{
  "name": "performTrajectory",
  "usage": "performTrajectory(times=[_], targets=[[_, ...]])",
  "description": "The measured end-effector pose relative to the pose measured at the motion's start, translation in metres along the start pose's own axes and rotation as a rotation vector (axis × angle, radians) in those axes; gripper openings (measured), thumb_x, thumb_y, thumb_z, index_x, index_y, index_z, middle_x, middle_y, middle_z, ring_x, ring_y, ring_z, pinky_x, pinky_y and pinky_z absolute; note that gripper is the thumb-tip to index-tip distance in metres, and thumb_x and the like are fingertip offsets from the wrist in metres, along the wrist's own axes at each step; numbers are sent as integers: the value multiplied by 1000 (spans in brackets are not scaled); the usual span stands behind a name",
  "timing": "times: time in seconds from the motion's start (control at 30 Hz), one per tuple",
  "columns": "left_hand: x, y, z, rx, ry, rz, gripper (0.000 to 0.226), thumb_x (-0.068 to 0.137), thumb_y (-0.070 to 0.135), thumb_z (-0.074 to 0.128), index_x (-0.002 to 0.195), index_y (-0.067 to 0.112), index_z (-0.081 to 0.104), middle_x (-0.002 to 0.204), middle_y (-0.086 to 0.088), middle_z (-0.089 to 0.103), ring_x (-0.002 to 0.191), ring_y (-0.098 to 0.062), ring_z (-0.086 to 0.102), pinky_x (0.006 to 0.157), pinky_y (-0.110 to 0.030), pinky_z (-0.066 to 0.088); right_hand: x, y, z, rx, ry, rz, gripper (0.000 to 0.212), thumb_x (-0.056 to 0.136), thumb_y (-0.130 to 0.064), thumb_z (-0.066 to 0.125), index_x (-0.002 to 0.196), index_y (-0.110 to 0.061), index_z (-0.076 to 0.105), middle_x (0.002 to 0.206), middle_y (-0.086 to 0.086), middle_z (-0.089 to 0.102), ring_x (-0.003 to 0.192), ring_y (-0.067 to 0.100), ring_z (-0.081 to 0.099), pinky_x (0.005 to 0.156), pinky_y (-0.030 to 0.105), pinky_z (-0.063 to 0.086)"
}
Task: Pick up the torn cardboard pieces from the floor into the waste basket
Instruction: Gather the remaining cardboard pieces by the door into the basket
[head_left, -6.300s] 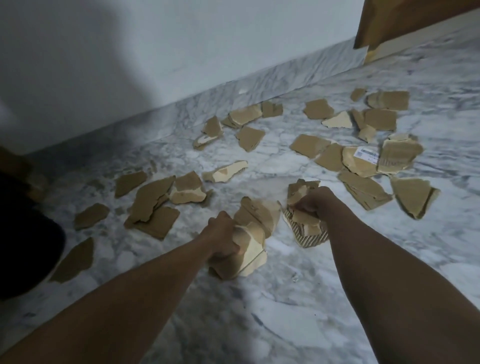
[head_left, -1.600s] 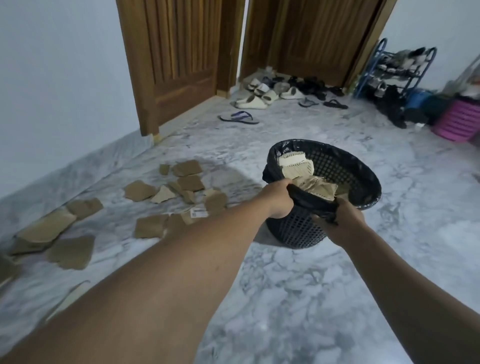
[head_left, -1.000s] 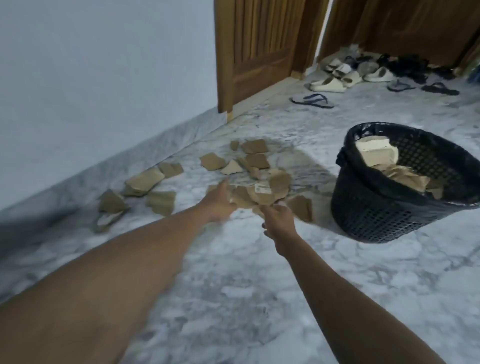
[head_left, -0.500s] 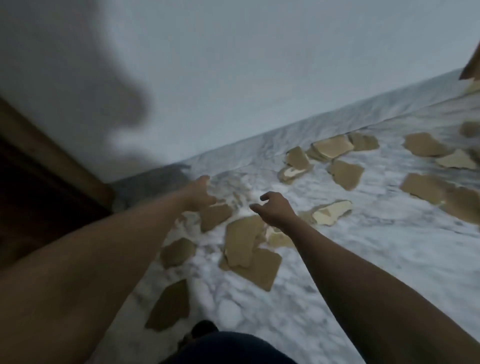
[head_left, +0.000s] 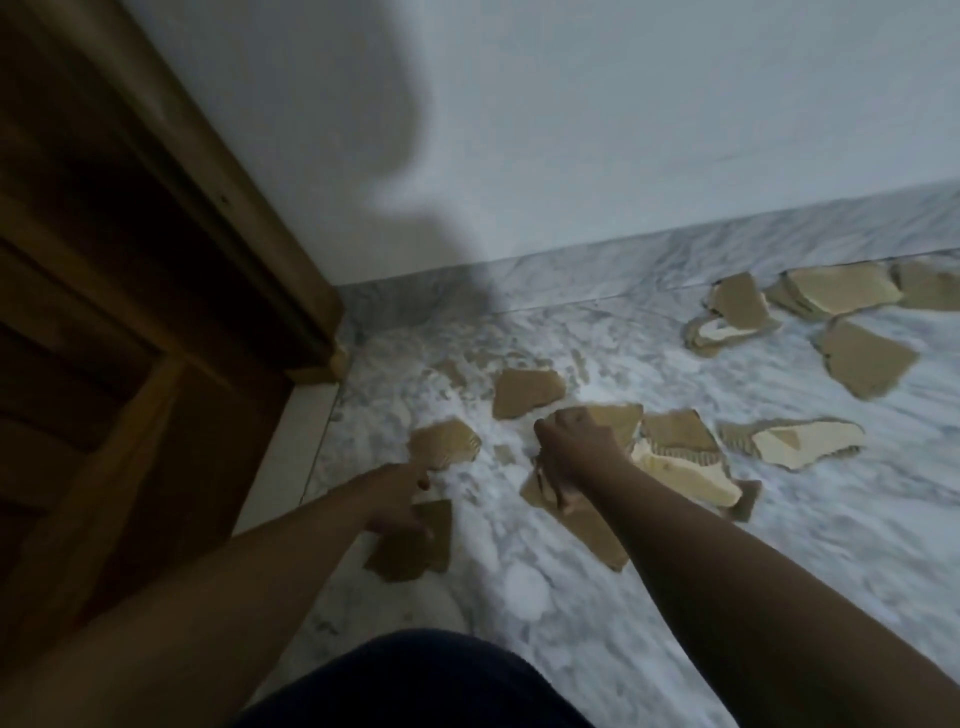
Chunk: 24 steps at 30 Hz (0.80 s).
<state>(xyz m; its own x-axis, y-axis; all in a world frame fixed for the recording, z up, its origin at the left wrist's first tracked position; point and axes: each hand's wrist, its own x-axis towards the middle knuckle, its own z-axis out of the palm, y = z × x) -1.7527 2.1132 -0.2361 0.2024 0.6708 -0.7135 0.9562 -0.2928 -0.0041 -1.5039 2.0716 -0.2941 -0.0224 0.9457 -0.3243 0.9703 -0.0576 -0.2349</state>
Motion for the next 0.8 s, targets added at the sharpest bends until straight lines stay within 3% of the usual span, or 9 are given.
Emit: performTrajectory(times=[0.1, 0.2, 0.27, 0.37, 0.47, 0.53, 0.6, 0.7, 0.8], targets=[[11, -1, 30, -19, 36, -9, 85, 69, 61, 63, 135, 12, 42, 138, -10, 44, 115, -30, 53, 98, -40, 46, -9, 5, 4, 76, -2, -54, 30, 101, -35, 45, 121, -13, 45, 125, 16, 49, 115, 36, 48, 83, 45, 48], [16, 0, 42, 111, 160, -11, 71, 73, 41, 75, 130, 16, 41, 123, -5, 51, 103, -25, 60, 87, -36, 52, -17, 5, 4, 124, -10, -94, 22, 98, -24, 50, 114, -10, 49, 113, 15, 57, 101, 34, 58, 70, 39, 48], [20, 3, 40, 126, 141, 17, 64, 69, 36, 80, 121, 17, 47, 112, -3, 60, 97, -21, 63, 84, -33, 54, -25, 8, 5, 188, 30, -77, 22, 94, -26, 56, 110, -11, 56, 110, 11, 61, 97, 30, 61, 69, 36, 50], [38, 6, 29, 56, 85, 144, 45, 79, 36, 75, 114, 16, 57, 120, -7, 62, 108, -25, 61, 88, -31, 50, -38, 15, 4, 182, 102, -35, 34, 87, -37, 63, 110, -14, 55, 108, 6, 58, 98, 26, 59, 70, 35, 50], [54, 17, 6, 51, 228, 225, 75, 86, 46, 66, 148, 18, 35, 151, -7, 33, 136, -31, 35, 108, -38, 36, -49, 20, 8, 74, 102, 127, 47, 79, -53, 67, 103, -16, 52, 106, 6, 56, 99, 28, 60, 67, 34, 48], [62, 23, -6, 119, 305, 166, 76, 86, 54, 62, 149, 24, 32, 155, -6, 22, 139, -35, 25, 108, -46, 34, -60, 19, 18, 60, 66, 239, 66, 74, -62, 69, 116, -15, 51, 115, 8, 54, 105, 30, 57, 72, 39, 50], [74, 24, -8, 84, 261, 125, 78, 86, 54, 63, 149, 21, 31, 159, -5, 13, 142, -36, 19, 111, -47, 32, -68, 16, 29, 96, 64, 278, 75, 75, -59, 72, 128, -13, 43, 124, 10, 49, 111, 33, 50, 77, 41, 49], [87, 20, -2, 37, 209, 98, 76, 85, 52, 66, 144, 13, 37, 155, -9, 15, 134, -39, 31, 107, -46, 37, -78, 10, 38, 151, 58, 315, 80, 75, -53, 76, 131, -12, 36, 125, 11, 48, 112, 33, 47, 81, 42, 47], [90, 19, -3, 35, 243, 120, 65, 80, 54, 70, 124, 12, 47, 139, -16, 35, 117, -39, 46, 94, -45, 45, -88, 7, 41, 203, -48, 376, 90, 67, -54, 81, 132, -15, 32, 126, 8, 49, 114, 33, 49, 89, 47, 44]])
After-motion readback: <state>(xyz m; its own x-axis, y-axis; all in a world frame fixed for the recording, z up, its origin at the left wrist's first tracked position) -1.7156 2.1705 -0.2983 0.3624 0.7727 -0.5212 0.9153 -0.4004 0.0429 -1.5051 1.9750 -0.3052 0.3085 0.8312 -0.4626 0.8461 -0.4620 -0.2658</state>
